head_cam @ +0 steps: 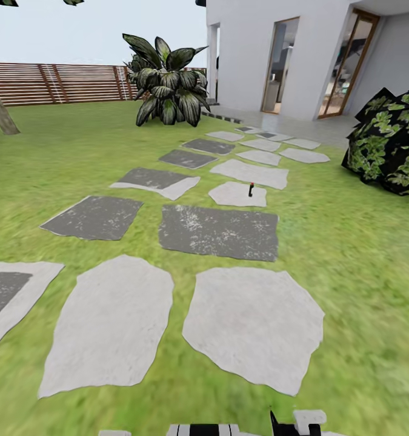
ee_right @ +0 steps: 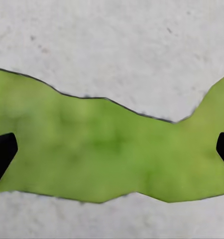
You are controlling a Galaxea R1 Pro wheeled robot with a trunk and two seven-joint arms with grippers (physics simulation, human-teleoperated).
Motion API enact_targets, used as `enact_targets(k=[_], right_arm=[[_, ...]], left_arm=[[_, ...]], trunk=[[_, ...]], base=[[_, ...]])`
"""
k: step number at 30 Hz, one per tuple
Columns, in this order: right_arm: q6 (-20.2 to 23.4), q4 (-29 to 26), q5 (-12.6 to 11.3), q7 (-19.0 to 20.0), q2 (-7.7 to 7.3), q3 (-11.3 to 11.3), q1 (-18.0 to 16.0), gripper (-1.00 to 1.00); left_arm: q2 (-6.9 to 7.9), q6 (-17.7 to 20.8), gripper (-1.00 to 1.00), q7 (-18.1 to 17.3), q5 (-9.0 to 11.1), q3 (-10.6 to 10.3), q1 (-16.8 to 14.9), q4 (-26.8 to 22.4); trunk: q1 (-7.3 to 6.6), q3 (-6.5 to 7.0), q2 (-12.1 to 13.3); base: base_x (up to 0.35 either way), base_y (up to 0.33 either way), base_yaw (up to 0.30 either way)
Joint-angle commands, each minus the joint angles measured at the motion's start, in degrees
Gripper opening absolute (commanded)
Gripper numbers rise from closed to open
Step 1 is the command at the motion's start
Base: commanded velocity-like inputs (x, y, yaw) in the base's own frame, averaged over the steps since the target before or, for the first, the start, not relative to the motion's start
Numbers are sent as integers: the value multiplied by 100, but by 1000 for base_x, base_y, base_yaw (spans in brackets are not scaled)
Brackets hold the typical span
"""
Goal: In the garden, pick up the pesticide atomizer on the floor and spray pesticide onto both trees until each tree trunk is fully covered.
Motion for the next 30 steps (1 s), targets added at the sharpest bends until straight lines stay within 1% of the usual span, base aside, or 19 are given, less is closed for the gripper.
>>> enact_targets(k=[1,24,30], right_arm=[[0,0,0,0,0,0,0,100],[0,0,6,0,9,2,0,100],[0,0,3,0,9,0,0,100]], left_arm=[[0,0,100,0,0,0,0,0],[0,0,100,0,0,0,0,0],[0,0,100,1,0,0,0,0]], trunk=[[0,0,0],[0,0,0],[0,0,0]], base=[[340,3,0],[340,0,-1],[340,8,-153]])
